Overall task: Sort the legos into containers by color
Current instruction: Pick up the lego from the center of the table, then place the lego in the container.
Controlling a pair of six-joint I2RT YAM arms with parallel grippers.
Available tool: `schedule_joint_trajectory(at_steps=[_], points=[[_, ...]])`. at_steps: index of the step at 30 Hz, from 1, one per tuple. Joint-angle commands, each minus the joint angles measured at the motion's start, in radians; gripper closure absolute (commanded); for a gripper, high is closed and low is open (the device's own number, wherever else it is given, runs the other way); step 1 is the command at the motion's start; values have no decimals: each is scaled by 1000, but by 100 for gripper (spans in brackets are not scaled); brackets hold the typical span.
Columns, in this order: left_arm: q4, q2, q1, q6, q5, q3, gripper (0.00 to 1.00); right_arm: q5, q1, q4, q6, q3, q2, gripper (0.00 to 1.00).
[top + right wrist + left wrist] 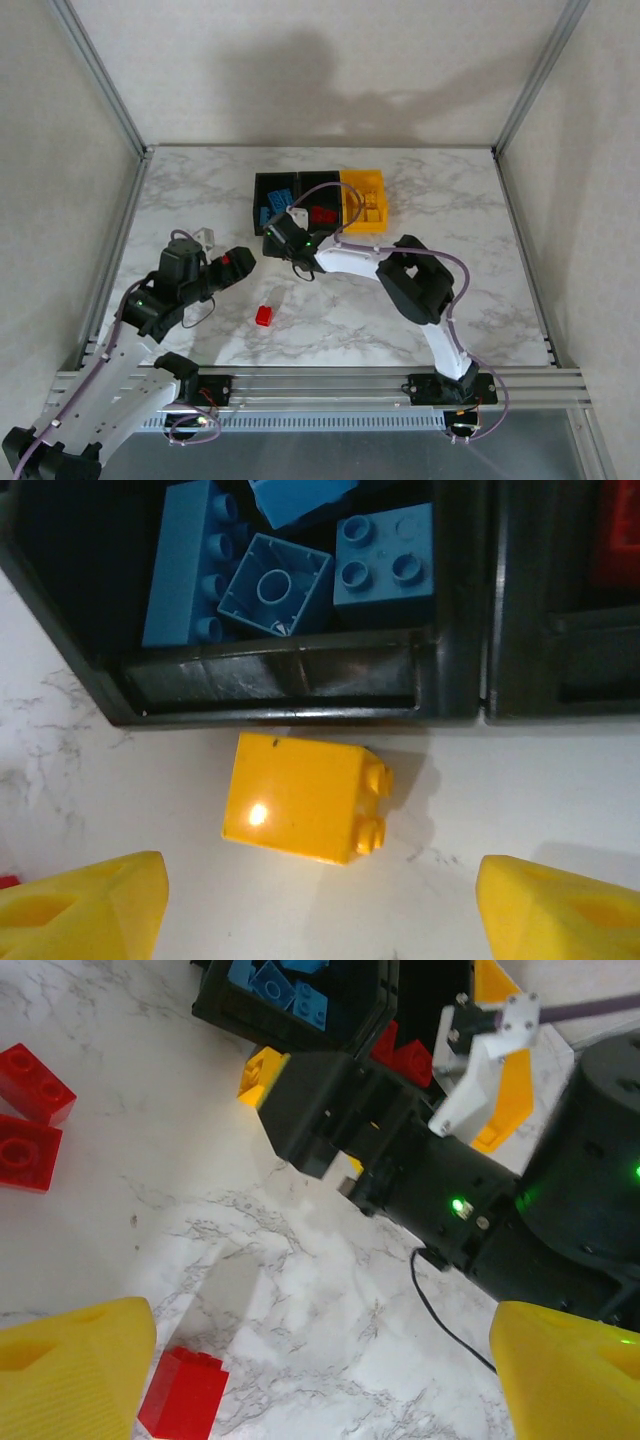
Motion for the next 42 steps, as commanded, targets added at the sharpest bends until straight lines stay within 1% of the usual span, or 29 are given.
schedule_joint_trajectory(at_steps=[1,5,8,12,18,19,22,23,27,32,37,42], points=[[-15,-13,11,15,25,-13,13,42,7,-73,23,85,68,20],[-15,-14,13,15,22,-13,14,59,5,-121,17,161,129,23],[-17,-13,14,13,17,-14,14,57,-2,-147,21,193,160,27],[-15,-12,15,12,16,-18,14,59,-9,-148,17,192,169,36],[0,-3,15,3,16,-26,14,69,-5,-135,-15,151,132,53],[4,0,15,1,17,-28,14,73,-2,-136,-16,138,121,53],[15,8,14,-4,23,-29,14,84,7,-122,-22,67,55,54],[21,11,14,-7,27,-31,14,87,9,-111,-24,30,24,57],[68,26,11,-27,54,-51,14,91,11,-85,-31,-110,-132,57],[127,51,-11,-55,67,-65,14,103,0,-99,-47,-240,-312,57],[185,98,-80,-85,35,-56,15,71,-63,-123,-60,-326,-454,57],[239,185,-182,-108,-16,-23,15,10,-181,-126,-88,-345,-530,57]])
